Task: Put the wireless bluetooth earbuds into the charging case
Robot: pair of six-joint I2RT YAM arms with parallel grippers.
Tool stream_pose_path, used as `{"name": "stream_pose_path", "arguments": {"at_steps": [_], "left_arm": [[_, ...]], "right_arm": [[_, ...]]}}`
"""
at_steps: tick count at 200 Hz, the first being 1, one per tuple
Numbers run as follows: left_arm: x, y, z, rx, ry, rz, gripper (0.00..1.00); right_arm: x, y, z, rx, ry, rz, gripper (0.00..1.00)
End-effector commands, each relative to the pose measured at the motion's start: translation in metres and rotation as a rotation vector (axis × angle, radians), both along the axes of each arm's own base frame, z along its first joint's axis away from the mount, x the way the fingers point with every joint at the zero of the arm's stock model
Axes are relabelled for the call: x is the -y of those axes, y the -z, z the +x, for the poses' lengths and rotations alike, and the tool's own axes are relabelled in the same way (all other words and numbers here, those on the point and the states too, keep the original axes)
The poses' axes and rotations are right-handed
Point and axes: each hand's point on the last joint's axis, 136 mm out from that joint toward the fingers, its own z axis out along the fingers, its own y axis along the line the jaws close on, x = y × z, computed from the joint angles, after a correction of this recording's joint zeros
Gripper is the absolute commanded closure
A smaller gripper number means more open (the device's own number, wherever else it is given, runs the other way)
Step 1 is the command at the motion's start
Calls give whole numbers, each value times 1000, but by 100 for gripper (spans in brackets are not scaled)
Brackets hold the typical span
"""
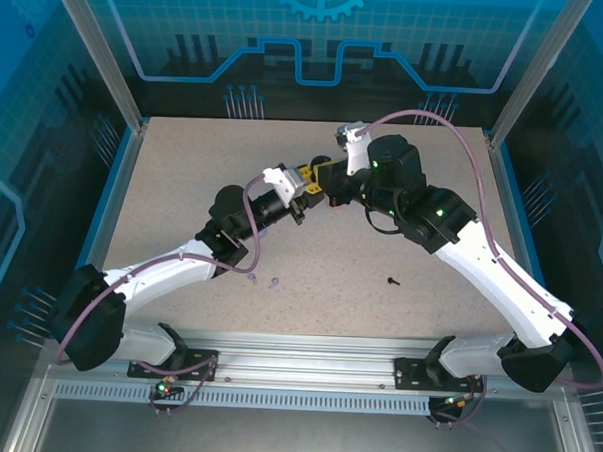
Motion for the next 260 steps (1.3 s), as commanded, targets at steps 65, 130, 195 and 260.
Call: {"name": "stream_pose_path", "arguments": {"at_steps": [65,130,195,260], "left_arm": [[1,-22,-1,45,-2,-46,100],[1,-21,0,44,-5,-49,100],[-2,-23,-2,48,-12,-52,100],[-5,-24,-5,49,-17,-49,100]], "right_arm": [[37,-66,-15,93,95,81,36],[129,-24,-2,-102,409,91,26],[170,169,-9,-551,568,-190,27],[200,300,-43,-821,697,-219,27]]}}
